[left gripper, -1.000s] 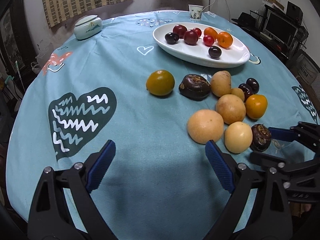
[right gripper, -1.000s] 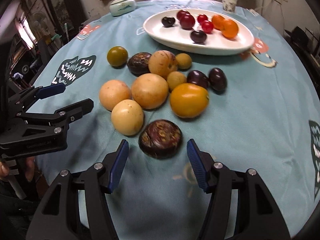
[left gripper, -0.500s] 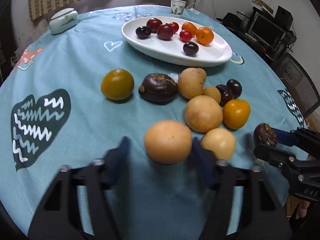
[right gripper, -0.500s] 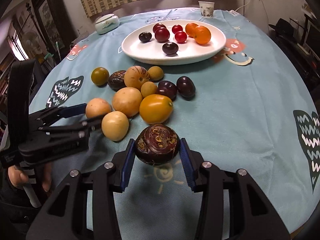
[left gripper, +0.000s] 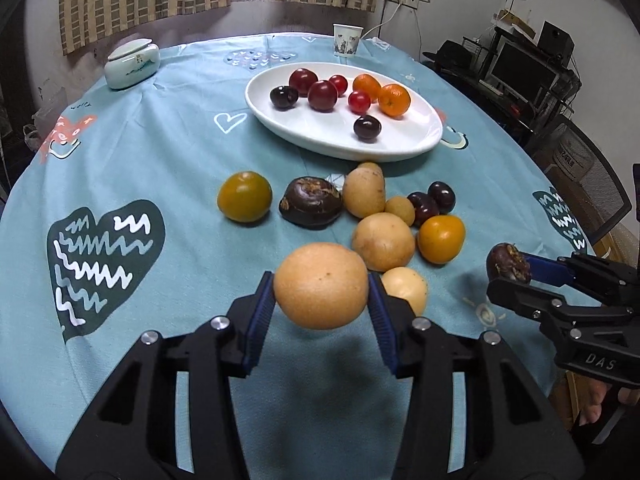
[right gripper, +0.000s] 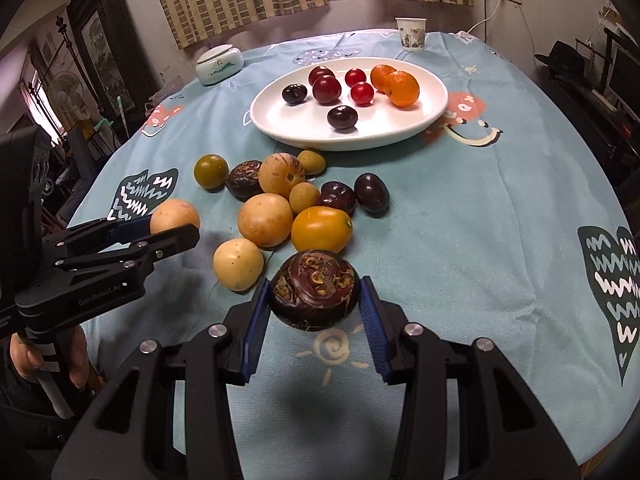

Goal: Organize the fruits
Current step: 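Carry both fruits to the plate and open both tools to release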

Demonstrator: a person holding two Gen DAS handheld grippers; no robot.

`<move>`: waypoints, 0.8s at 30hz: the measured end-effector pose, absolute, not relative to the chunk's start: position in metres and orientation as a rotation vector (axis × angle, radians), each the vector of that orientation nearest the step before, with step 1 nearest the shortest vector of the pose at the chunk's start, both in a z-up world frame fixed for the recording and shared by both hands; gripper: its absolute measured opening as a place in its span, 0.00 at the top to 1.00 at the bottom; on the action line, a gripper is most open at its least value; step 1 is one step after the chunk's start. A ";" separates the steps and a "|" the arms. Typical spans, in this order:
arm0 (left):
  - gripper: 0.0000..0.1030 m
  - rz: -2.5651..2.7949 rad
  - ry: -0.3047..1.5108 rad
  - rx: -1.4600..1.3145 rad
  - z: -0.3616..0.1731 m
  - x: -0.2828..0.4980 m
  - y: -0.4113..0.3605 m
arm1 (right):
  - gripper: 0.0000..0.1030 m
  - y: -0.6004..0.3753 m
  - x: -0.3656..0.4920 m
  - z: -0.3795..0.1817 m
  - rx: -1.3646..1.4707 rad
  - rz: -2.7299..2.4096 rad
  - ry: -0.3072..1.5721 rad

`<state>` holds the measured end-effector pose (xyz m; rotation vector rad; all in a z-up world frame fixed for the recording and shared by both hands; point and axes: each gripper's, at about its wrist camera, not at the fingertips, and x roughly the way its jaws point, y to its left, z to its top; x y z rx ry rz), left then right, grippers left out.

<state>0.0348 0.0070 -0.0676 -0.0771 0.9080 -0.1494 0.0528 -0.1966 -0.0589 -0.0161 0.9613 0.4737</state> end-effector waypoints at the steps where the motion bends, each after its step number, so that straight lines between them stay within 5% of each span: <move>1: 0.55 -0.152 0.904 -0.077 -0.066 0.035 0.007 | 0.57 -0.197 0.053 -0.058 -0.017 0.473 0.961; 24: 0.54 -0.092 0.890 0.039 -0.016 0.196 0.000 | 0.57 -0.179 0.176 -0.017 -0.101 0.470 0.931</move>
